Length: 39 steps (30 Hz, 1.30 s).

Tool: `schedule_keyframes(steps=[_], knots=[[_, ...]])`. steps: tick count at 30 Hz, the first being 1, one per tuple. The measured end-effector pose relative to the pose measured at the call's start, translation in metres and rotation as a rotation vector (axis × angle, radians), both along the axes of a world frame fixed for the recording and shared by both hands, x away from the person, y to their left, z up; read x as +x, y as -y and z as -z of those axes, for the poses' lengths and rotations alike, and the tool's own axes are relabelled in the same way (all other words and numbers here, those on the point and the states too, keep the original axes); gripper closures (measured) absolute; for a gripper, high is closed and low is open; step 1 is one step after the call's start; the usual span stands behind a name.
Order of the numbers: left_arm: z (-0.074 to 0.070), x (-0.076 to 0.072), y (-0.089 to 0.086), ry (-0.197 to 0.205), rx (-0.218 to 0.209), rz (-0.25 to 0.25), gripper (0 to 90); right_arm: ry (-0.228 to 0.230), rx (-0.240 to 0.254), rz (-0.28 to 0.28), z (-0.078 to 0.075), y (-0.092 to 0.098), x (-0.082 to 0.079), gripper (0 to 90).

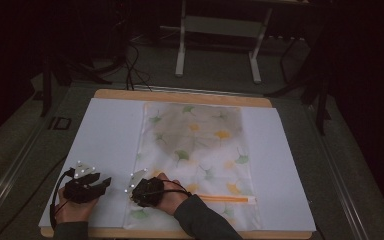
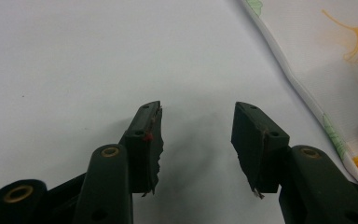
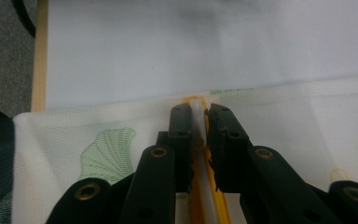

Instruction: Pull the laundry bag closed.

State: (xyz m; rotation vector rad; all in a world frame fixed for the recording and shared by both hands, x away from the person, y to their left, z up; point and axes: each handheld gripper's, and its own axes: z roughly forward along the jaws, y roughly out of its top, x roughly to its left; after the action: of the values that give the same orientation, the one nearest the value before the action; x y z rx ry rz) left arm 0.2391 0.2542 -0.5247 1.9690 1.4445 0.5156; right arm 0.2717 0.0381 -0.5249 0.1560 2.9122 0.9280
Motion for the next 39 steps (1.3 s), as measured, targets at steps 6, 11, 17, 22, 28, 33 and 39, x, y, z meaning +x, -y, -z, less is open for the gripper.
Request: schedule_keyframes(steps=[6, 11, 17, 22, 28, 33, 39], knots=[[0.0, 0.0, 0.0, -0.001, 0.001, 0.005, 53.1, -0.013, -0.013, -0.014, 0.0, -0.004, 0.002, 82.5], [-0.001, -0.001, 0.001, -0.003, 0.0, 0.012, 53.6, -0.015, -0.023, -0.023, -0.001, -0.005, 0.004, 83.1], [-0.002, -0.004, 0.003, -0.007, -0.001, 0.029, 54.0, -0.005, -0.019, -0.025, -0.002, -0.002, 0.002, 84.3], [-0.004, -0.007, 0.011, -0.007, -0.003, 0.08, 55.2, 0.0, -0.02, -0.027, -0.004, -0.001, 0.001, 84.3], [-0.003, -0.009, 0.013, -0.024, -0.007, 0.102, 55.3, 0.001, -0.017, -0.029, -0.006, 0.0, 0.0, 84.3], [-0.004, -0.014, 0.016, -0.036, -0.023, 0.13, 55.3, 0.007, -0.013, -0.032, -0.007, 0.002, 0.0, 84.4], [-0.006, -0.02, 0.021, -0.046, -0.037, 0.166, 55.3, 0.011, -0.011, -0.028, -0.01, 0.005, -0.001, 84.4]])
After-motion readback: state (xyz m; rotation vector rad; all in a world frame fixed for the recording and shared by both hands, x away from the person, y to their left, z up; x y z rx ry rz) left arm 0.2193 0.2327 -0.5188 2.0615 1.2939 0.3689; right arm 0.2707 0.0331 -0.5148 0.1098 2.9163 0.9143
